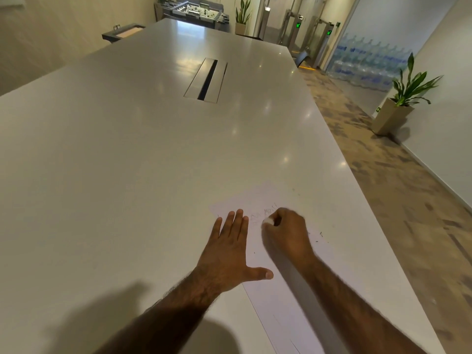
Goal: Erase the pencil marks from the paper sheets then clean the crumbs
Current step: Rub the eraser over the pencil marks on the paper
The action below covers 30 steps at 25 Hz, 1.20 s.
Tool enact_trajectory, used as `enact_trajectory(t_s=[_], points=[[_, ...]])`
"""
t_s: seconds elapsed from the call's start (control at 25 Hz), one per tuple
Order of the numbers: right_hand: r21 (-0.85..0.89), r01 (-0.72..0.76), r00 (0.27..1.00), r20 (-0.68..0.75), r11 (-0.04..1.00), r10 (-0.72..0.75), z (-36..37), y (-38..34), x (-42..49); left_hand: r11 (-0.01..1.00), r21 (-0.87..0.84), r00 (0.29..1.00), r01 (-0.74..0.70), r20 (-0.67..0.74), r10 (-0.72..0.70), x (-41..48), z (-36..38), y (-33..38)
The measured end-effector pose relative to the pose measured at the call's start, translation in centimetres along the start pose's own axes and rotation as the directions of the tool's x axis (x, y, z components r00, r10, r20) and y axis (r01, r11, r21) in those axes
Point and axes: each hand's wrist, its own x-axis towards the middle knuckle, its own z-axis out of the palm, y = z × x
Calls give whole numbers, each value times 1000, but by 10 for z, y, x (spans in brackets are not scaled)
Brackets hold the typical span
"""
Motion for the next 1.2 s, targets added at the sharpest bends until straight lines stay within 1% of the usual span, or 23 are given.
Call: enact_trajectory(t_s=[0.04,0.08,0.2,0.24,0.28,0.36,0.4,0.44,0.48,0.56,0.6,0.64,0.68,0.72,0.76,0.8,0.84,0.96,1.0,1.04,1.08,1.16,1.2], points=[[-14,35,999,30,999,-34,4,1,-7,1000,-1,1000,3,-6,-3,1,-1,0],[-11,43,999,28,999,-42,3,4,-10,1000,-3,1000,9,-8,-9,2,-2,0],[-32,-80,995,-62,996,78,-21,18,17,1000,10,1000,16,27,-16,2,-2,1],[-32,-84,995,-61,996,82,-27,19,23,1000,10,999,19,33,-19,2,-2,1],[-29,-47,998,-38,998,46,-26,17,21,1000,5,999,19,31,-19,2,-1,1],[-34,106,994,22,994,-105,-6,5,-7,1000,-2,1000,15,15,-15,2,-1,1],[-33,179,984,22,983,-178,2,5,-19,1000,0,1000,15,3,-15,2,-1,1],[-47,216,976,-3,975,-216,2,9,-19,1000,-1,1000,14,-3,-14,2,-1,1],[-63,176,984,-28,982,-178,-4,12,-8,1000,-4,1000,14,0,-14,2,-2,1],[-63,26,997,-76,998,-31,-24,20,22,1000,-3,1000,19,22,-19,2,-4,1],[-29,-18,995,-100,999,15,-28,21,28,1000,0,999,18,30,-18,1,-5,2],[9,-10,995,-99,1000,11,-27,17,26,1000,2,1000,13,28,-13,0,-5,2],[31,44,996,-84,999,-41,-17,11,14,1000,3,1000,6,17,-6,0,-4,1],[28,129,990,-57,991,-127,-1,4,-6,1000,6,1000,1,-3,-1,0,-2,1],[-6,208,978,-13,978,-208,11,3,-24,1000,15,1000,-3,-24,3,0,-2,0],[-50,262,965,-6,964,-262,16,6,-29,1000,19,999,-7,-31,7,1,-1,0],[-71,255,966,-20,964,-257,12,9,-21,1000,13,1000,-7,-26,8,2,-1,0],[-91,23,995,-96,996,-31,-20,22,26,1000,-13,1000,3,6,-2,2,-1,0],[-76,-2,996,-89,997,-5,-26,24,32,1000,-17,1000,2,6,-2,2,-1,0],[-69,31,997,-73,997,-36,-26,19,29,1000,-22,1000,1,3,0,1,-1,0],[-63,97,993,-55,993,-101,-18,12,18,1000,-23,1000,-3,-1,3,1,-1,1],[-56,262,965,28,963,-261,4,-4,-20,1000,4,1000,-7,-28,8,1,0,1],[-67,311,950,57,948,-307,10,-5,-27,1000,17,999,-12,-35,12,1,0,0]])
